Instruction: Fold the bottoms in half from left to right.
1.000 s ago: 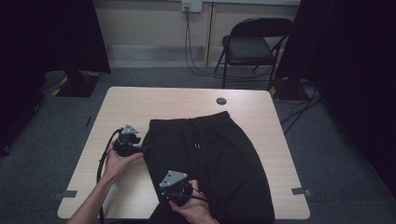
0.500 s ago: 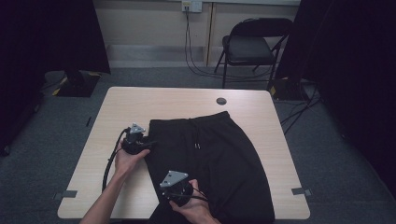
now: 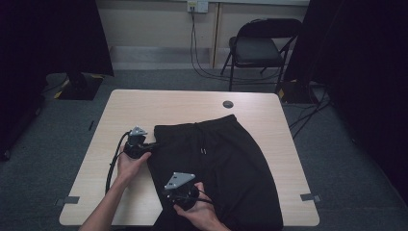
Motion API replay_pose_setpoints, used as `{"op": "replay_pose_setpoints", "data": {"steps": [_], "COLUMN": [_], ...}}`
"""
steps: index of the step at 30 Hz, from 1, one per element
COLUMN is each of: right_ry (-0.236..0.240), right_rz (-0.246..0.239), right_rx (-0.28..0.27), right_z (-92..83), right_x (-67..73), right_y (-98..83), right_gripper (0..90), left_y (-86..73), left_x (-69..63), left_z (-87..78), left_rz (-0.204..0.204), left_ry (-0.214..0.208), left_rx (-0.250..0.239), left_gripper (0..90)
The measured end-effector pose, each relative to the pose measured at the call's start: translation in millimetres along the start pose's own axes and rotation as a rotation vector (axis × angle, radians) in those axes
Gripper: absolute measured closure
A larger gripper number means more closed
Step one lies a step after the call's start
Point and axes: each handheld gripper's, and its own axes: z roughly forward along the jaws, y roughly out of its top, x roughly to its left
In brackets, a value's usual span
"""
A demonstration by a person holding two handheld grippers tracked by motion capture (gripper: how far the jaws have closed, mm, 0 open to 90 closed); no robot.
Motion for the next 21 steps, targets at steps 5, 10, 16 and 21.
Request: {"op": "replay_pose_setpoints", "data": {"steps": [5,10,16,21], "right_ry": [0.019,0.022,0.034,0.052], "right_rz": [0.004,0.01,-0.007,-0.016], "right_rx": [-0.066,-0.107,-0.144,-0.174], "right_z": [-17.6,-28.7,-39.5,-44.9], "right_x": [-0.5,-1.3,3.3,6.9], "right_y": [20.5,32.3,47.5,62.0], "right_gripper": [89.7,89.8,89.9,89.9], "left_y": [13.2,14.3,24.4,40.0], "left_x": [-4.2,0.8,7.6,4.2], "left_z": [-15.1,-22.1,-33.2,-45.5], "left_rz": [-0.009,-0.046,-0.079,-0.071], "left_ry": [-0.02,-0.024,-0.039,-0.056], "left_rx": [-0.072,-0.096,-0.136,-0.183], "left_gripper": [87.2,87.3,87.4,87.4]}}
